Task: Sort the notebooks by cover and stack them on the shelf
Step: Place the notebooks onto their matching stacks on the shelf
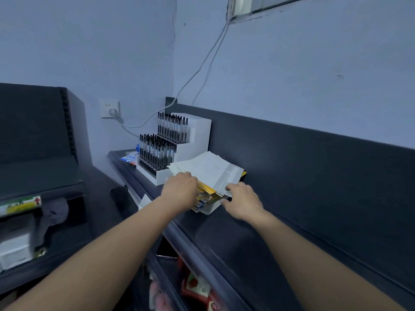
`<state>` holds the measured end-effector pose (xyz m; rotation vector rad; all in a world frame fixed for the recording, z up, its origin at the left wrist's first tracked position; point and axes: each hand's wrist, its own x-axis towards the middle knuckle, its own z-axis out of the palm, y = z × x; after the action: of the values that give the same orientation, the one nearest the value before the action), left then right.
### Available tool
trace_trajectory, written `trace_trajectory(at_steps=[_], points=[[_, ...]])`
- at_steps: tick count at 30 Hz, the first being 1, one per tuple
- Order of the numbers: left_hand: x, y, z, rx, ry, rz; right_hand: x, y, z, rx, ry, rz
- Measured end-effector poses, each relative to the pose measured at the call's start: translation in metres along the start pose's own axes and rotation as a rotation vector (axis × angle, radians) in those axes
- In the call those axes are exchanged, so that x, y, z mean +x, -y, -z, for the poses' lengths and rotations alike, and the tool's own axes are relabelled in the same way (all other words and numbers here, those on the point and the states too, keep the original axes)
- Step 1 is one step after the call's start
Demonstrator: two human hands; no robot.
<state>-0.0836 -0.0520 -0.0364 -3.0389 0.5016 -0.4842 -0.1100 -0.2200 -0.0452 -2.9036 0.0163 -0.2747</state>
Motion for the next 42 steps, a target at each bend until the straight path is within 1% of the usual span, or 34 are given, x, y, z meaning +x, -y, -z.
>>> trace_trajectory(at_steps=[3, 6, 8, 11, 14, 17, 19, 23, 27, 32, 38, 40, 42], points=[[0.034, 0.013, -0.017, -0.001, -0.004, -0.063, 0.025, -0.001, -0.009, 0.086, -0.011, -0.105], [0.062, 0.023, -0.031, 0.029, 0.07, -0.081, 0.046, 0.0, -0.016, 0.245, 0.0, -0.257], [0.075, 0.028, -0.037, 0.045, 0.1, -0.091, 0.058, 0.001, -0.021, 0.424, -0.004, -0.363], [0.087, 0.037, -0.035, 0.037, 0.012, -0.181, 0.069, 0.002, -0.029, 0.777, -0.052, -0.511], [0.098, 0.046, -0.034, -0.11, -0.026, -0.238, 0.073, 0.001, -0.03, 0.995, -0.131, -0.654], [0.107, 0.05, -0.041, -0.278, -0.021, -0.251, 0.075, -0.001, -0.027, 1.148, -0.123, -0.743], [0.113, 0.051, -0.047, -0.334, -0.022, -0.247, 0.073, -0.002, -0.023, 1.174, -0.107, -0.773], [0.114, 0.048, -0.05, -0.382, -0.033, -0.226, 0.068, 0.002, -0.012, 1.12, -0.092, -0.778], [0.107, 0.044, -0.043, -0.378, -0.019, -0.189, 0.066, 0.007, -0.003, 1.137, -0.076, -0.787], [0.101, 0.04, -0.034, -0.387, 0.005, -0.141, 0.067, 0.004, 0.003, 1.289, -0.08, -0.808], [0.102, 0.035, -0.033, -0.452, -0.032, -0.063, 0.07, -0.006, 0.004, 1.366, -0.035, -0.805], [0.102, 0.032, -0.032, -0.528, -0.039, -0.042, 0.066, -0.01, 0.003, 1.388, -0.041, -0.785], [0.104, 0.028, -0.028, -0.676, -0.031, -0.017, 0.061, -0.012, 0.003, 1.415, -0.057, -0.772]])
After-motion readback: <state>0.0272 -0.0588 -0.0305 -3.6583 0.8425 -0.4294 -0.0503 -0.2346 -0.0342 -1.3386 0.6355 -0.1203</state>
